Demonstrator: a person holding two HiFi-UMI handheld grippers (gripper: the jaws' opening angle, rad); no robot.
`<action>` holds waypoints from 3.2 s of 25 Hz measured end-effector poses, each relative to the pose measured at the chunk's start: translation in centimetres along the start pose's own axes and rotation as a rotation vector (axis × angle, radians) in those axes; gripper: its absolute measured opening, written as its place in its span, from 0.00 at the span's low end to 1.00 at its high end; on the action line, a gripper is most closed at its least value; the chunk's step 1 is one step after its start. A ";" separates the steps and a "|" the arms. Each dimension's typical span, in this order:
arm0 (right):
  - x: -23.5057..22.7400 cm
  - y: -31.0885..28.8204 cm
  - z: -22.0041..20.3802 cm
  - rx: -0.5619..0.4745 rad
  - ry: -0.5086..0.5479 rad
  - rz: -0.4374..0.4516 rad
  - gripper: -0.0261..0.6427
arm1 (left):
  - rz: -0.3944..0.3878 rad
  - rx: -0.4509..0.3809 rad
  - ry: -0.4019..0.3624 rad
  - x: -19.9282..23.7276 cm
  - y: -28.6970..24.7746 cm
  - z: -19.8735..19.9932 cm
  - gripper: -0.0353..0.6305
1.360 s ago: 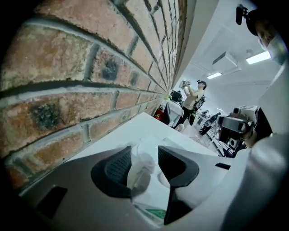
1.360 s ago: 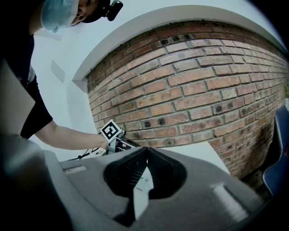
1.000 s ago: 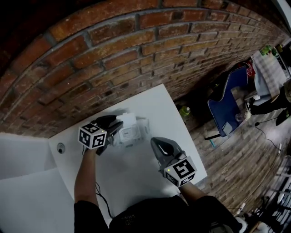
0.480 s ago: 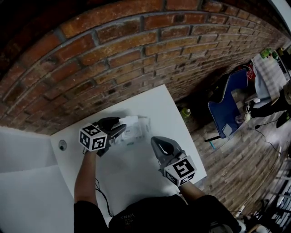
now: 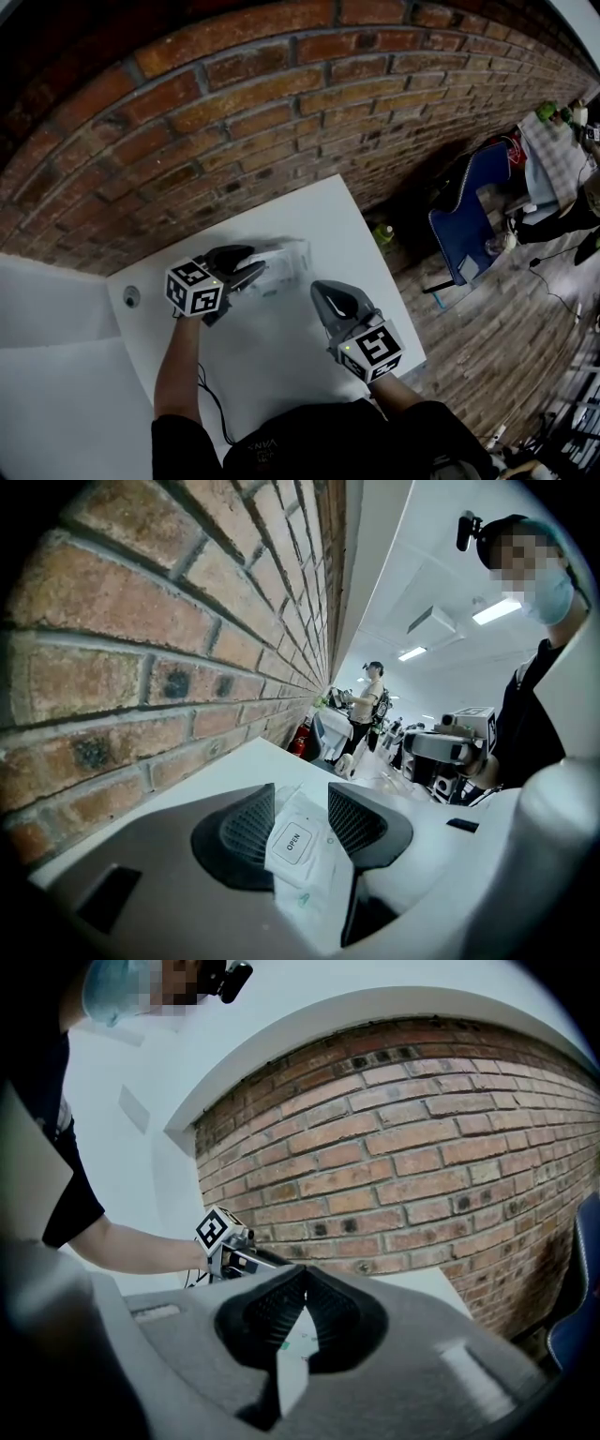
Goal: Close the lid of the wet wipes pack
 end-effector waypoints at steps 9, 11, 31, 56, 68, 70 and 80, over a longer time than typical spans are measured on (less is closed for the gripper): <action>1.0 0.6 0.3 -0.009 0.014 0.015 0.04 | -0.031 0.010 0.062 -1.3 0.6 -0.7 0.30; 1.2 0.7 0.3 -0.008 0.015 0.013 0.04 | -0.036 0.016 0.073 -1.6 0.5 -0.9 0.29; 1.0 -0.5 -1.7 0.037 0.018 0.003 0.04 | 0.071 0.059 0.161 -2.3 -0.5 -4.0 0.16; -1.5 -8.7 -6.5 0.165 0.028 0.055 0.04 | 0.224 0.023 0.184 -1.7 -0.4 -6.7 0.07; -1.9 -11.8 -9.1 0.273 0.046 0.061 0.04 | 0.237 0.028 0.206 -1.7 -0.6 -7.2 0.07; -2.0 -11.9 -9.3 0.282 0.048 0.058 0.04 | 0.238 0.030 0.206 -1.6 -0.7 -7.3 0.07; -2.0 -12.4 -9.7 0.339 0.080 0.047 0.04 | 0.239 0.037 0.210 -1.4 -0.8 -7.5 0.07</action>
Point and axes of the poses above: the fingertips, and each gripper's own axes: y backward along the fingers, x to its left, z out of its top, the point moved 7 cm from there along y, backward along the fingers, and after that the axes turned 15 degrees about z, right-handed, at the moved point
